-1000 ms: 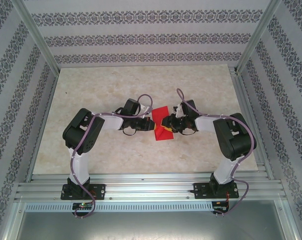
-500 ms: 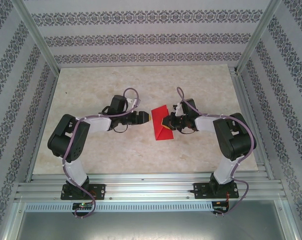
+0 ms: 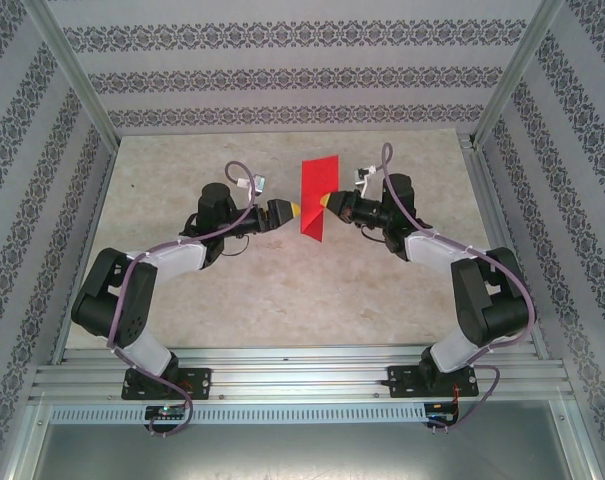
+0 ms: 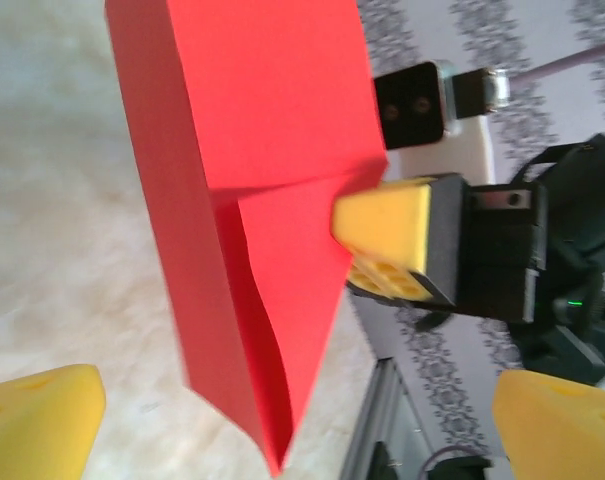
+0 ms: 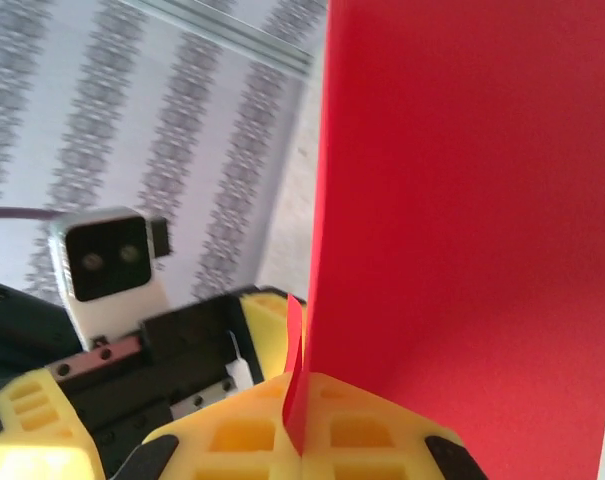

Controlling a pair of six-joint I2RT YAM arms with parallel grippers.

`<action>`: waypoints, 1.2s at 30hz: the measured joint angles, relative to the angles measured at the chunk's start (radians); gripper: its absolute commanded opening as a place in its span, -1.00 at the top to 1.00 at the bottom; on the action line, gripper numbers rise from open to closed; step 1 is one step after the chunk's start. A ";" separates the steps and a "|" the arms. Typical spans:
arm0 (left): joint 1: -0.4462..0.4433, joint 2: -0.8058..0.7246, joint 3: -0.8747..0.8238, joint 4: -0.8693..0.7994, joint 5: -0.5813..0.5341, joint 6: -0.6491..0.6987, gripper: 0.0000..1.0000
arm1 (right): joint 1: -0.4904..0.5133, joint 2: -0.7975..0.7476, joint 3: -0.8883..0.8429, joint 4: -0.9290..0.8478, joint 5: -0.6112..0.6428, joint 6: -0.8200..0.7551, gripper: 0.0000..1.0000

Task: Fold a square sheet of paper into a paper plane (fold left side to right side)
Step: Turn over the paper at the center of the table.

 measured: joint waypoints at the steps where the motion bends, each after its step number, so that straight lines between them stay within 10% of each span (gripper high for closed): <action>1: 0.000 -0.003 0.010 0.022 0.012 -0.018 -1.00 | -0.005 0.001 0.005 0.053 -0.008 0.032 0.98; 8: -0.023 0.007 0.074 0.138 0.082 -0.133 -0.69 | 0.003 0.036 0.039 0.348 -0.064 0.235 0.97; 18: -0.035 0.061 0.085 0.214 0.105 -0.234 0.68 | 0.027 0.045 0.039 0.384 -0.088 0.278 0.90; 25: -0.035 0.059 0.085 0.178 0.104 -0.206 1.00 | 0.020 0.030 0.037 0.322 -0.081 0.240 0.45; 30: -0.056 0.000 0.150 -0.237 0.005 0.056 1.00 | -0.044 -0.072 0.014 0.115 -0.025 0.110 0.17; 36: -0.225 -0.029 0.420 -0.882 -0.491 0.455 1.00 | -0.095 -0.243 0.082 -0.454 0.328 -0.208 0.05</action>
